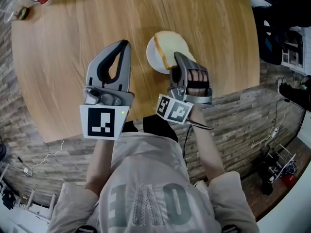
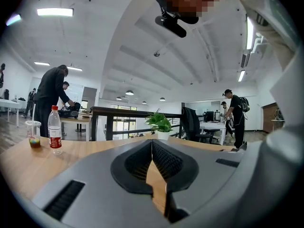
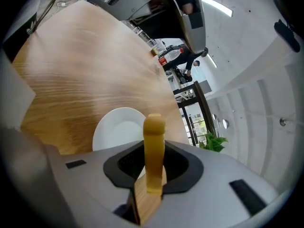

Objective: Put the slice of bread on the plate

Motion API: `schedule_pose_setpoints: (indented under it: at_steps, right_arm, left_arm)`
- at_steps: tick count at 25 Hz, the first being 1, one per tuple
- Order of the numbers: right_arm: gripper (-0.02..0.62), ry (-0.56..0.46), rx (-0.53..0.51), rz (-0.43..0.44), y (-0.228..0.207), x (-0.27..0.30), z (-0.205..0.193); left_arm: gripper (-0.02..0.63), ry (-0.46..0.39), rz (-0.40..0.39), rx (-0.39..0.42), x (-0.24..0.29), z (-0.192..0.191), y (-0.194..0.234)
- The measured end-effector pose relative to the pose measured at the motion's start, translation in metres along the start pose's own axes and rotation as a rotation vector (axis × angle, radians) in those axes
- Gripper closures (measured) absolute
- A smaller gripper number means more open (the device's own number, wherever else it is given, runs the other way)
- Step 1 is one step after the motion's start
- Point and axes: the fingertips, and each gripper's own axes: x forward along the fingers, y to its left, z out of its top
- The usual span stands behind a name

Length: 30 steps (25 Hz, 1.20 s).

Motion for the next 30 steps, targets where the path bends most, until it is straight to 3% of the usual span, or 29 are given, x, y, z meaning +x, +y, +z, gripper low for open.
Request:
schedule_pose_setpoints:
  at_steps: [6,9,11,18,30]
  right_arm:
    - [0.503,-0.003,0.012,0.031,0.016,0.005,-0.001]
    - [0.491,0.022,0.061,0.092,0.02,0.006,-0.004]
    - [0.357,0.038,0.115,0.166,0.027,0.007,-0.008]
    - [0.326,0.059,0.126,0.261,0.025,0.009,-0.019]
    - [0.265,0.053,-0.053,0.377,0.035,0.005,-0.024]
  left_arm:
    - [0.597,0.017,0.004,-0.012,-0.002,-0.009,0.004]
    - [0.597,0.021,0.01,-0.018,-0.004,-0.011,0.007]
    - [0.597,0.019,0.013,-0.02,-0.005,-0.01,0.007]
    - [0.597,0.031,0.009,-0.018,-0.009,-0.015,0.009]
    - [0.597,0.026,0.016,-0.04,-0.021,-0.021,0.014]
